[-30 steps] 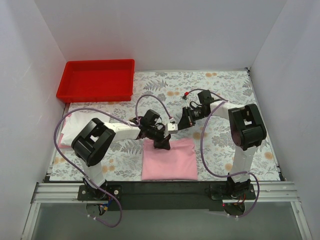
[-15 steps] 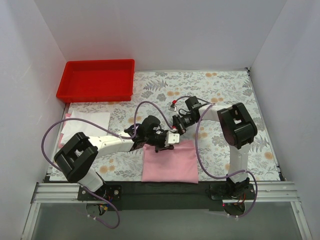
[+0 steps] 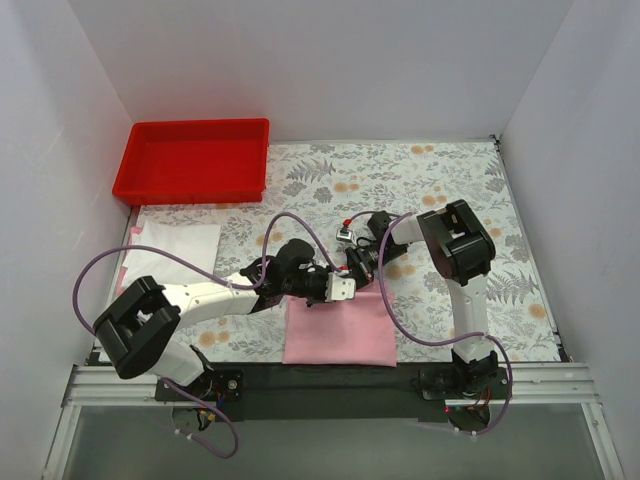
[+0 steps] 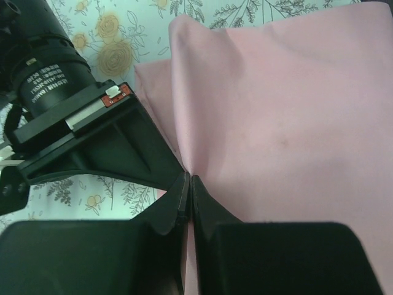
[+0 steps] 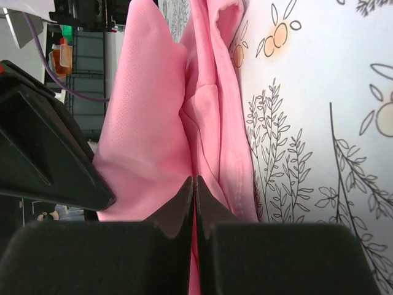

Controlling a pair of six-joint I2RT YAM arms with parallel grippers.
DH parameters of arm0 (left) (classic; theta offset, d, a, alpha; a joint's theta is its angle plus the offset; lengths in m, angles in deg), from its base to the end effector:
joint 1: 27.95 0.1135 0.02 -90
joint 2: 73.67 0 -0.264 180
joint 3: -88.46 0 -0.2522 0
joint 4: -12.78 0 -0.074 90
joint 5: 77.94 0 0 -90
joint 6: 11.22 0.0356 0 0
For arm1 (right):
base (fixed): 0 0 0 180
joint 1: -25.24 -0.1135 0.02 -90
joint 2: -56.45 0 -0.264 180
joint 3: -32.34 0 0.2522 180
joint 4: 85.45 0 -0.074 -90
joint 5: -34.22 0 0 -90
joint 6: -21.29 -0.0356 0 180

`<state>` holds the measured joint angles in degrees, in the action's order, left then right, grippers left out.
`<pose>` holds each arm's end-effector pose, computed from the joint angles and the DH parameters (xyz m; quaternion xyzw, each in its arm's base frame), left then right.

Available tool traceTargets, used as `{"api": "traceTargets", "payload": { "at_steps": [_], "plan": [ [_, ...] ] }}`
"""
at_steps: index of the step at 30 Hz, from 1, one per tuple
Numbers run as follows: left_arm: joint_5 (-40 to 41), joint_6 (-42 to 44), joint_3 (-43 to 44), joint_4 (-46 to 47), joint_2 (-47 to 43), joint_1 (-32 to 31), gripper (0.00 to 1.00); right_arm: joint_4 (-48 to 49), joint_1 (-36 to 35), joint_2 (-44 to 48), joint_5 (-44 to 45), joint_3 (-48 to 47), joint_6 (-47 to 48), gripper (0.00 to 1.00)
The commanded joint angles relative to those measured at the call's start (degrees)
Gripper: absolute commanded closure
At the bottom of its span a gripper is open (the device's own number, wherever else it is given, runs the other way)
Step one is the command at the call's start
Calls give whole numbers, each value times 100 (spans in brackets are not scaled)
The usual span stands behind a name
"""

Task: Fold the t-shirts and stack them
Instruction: Fold the tshirt

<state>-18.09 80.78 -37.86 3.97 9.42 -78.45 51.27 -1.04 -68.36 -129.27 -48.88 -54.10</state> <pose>0.1708 -0.2353 0.1869 0.4861 0.7289 -0.3865 0.2883 0.3059 0.1891 0.0724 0.2951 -0.7448 -0.5972 0.0390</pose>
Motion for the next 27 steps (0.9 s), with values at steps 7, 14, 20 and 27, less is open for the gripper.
{"api": "traceTargets", "payload": {
  "at_steps": [7,14,20,27],
  "plan": [
    [431,432,-46,480,-364,-39,100,-608,-44,-298,230,5,841,95],
    [607,538,-37,664,-320,-39,100,-678,-35,-280,318,40,973,95],
    [782,521,-72,893,-346,-39,100,-704,-44,-307,415,66,1096,95],
    [835,600,-107,1069,-373,-39,100,-704,-43,-324,503,137,1175,95]
  ]
}}
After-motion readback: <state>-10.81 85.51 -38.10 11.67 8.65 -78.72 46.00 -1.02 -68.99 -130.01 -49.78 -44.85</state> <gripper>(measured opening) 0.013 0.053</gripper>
